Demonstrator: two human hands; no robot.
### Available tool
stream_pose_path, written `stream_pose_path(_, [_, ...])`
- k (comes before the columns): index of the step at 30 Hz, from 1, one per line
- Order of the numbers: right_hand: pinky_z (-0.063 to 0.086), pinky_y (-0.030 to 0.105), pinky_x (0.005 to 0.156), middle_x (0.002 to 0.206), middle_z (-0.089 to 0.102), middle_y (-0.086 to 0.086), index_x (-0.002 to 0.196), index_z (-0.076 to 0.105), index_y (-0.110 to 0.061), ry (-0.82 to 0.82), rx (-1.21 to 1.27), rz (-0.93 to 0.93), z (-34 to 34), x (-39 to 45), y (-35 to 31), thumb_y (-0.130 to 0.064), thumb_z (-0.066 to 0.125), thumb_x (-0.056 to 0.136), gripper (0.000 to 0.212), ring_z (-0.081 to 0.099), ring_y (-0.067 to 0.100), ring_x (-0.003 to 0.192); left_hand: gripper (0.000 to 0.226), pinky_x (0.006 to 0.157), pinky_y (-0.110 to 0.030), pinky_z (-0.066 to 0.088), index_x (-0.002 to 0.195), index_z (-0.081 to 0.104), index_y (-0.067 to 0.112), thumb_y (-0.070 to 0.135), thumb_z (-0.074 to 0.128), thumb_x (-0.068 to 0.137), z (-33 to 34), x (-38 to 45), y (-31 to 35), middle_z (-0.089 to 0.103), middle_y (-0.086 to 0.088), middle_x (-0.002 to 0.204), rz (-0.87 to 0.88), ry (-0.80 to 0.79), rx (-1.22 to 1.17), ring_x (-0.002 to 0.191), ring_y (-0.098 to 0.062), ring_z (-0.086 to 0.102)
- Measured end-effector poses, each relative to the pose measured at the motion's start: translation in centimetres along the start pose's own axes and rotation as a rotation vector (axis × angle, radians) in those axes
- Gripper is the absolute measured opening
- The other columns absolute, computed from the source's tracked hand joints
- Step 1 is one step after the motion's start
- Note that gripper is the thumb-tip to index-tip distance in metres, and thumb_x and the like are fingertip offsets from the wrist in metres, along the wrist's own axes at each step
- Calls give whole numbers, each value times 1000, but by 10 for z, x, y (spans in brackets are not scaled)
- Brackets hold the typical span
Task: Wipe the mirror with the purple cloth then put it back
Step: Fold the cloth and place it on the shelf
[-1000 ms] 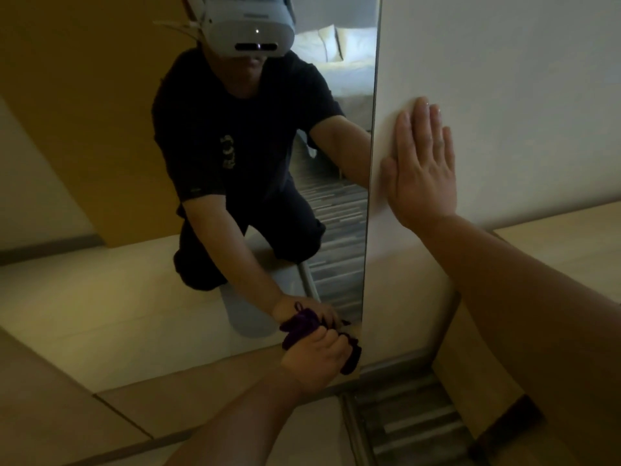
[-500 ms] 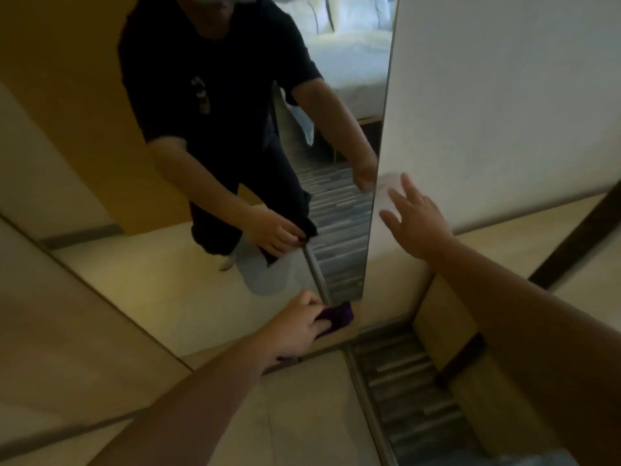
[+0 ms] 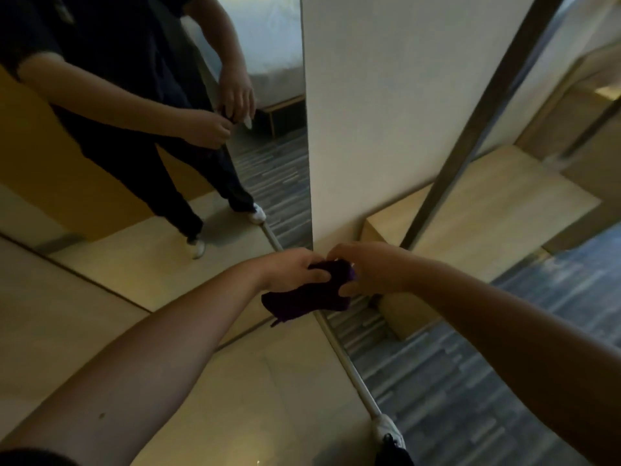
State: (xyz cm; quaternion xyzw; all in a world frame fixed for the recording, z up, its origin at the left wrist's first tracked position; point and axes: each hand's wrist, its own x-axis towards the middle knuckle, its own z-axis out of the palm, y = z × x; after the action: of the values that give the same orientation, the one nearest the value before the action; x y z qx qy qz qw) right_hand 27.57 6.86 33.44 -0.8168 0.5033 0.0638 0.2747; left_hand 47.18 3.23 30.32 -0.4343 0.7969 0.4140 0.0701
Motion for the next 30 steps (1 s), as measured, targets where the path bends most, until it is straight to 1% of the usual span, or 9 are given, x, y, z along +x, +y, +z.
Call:
stream_pose_path(3, [48,30,79,113,64,-1,130,53,-25,38,-2,74,-12,-27,4,-39,68,88,46,59,16,95,15,85,-33,47,116,59,33,38,52,103,-7,0,32,63,7,112,71,-36,59,100,-13,60])
stream_pose_path(6, [41,27,70,99,64,-2,118,62,-21,94,71,134,-18,-57,21,-35,64,92,30,60,16,91,34,87,-29,48,128,52,32,47,58,98,-4,7,59,61,12,118,109,-80,29,104,-7,60])
stream_pose_path(8, [43,26,70,94,62,-4,113,64,-19,98,130,181,-19,-78,40,-33,62,93,24,59,14,87,45,80,-22,49,131,48,32,48,67,92,3,12,78,61,14,115,120,-120,4,97,-1,60])
stream_pose_path(11, [45,23,72,90,63,-7,104,65,-24,60,220,259,-20,-109,80,-33,62,94,14,60,11,84,27,66,-20,42,116,51,33,42,65,95,19,31,101,57,16,101,177,-100,199,89,-2,57])
stream_pose_path(15, [47,25,79,92,65,-3,109,68,-18,-13,344,306,-25,-141,140,-31,60,96,20,61,12,89,8,61,-22,40,102,53,36,43,56,99,38,77,136,59,14,91,280,-65,332,81,-2,57])
stream_pose_path(19, [47,25,83,101,65,-6,114,65,-22,-45,341,309,-30,-156,219,-30,59,96,21,59,11,94,18,73,-34,50,98,55,28,45,52,101,62,147,178,59,8,93,265,-70,379,84,-10,57])
stream_pose_path(23, [53,35,87,109,64,-6,127,49,-31,-160,262,305,-26,-156,291,-42,68,88,44,62,14,96,26,72,-35,49,100,55,23,49,49,102,77,221,223,57,5,91,204,-153,386,82,-14,56])
stream_pose_path(26, [55,38,81,98,65,-6,118,53,-27,-216,110,280,-21,-150,339,-39,62,93,29,62,16,87,26,75,-38,51,104,54,23,49,52,100,86,264,246,58,5,95,214,-208,436,86,-16,57])
stream_pose_path(30, [55,35,75,88,66,-8,109,60,-28,-223,142,296,-15,-141,398,-33,58,95,15,63,14,81,21,79,-40,51,114,56,22,37,56,100,108,305,238,60,4,103,205,-187,433,93,-16,57])
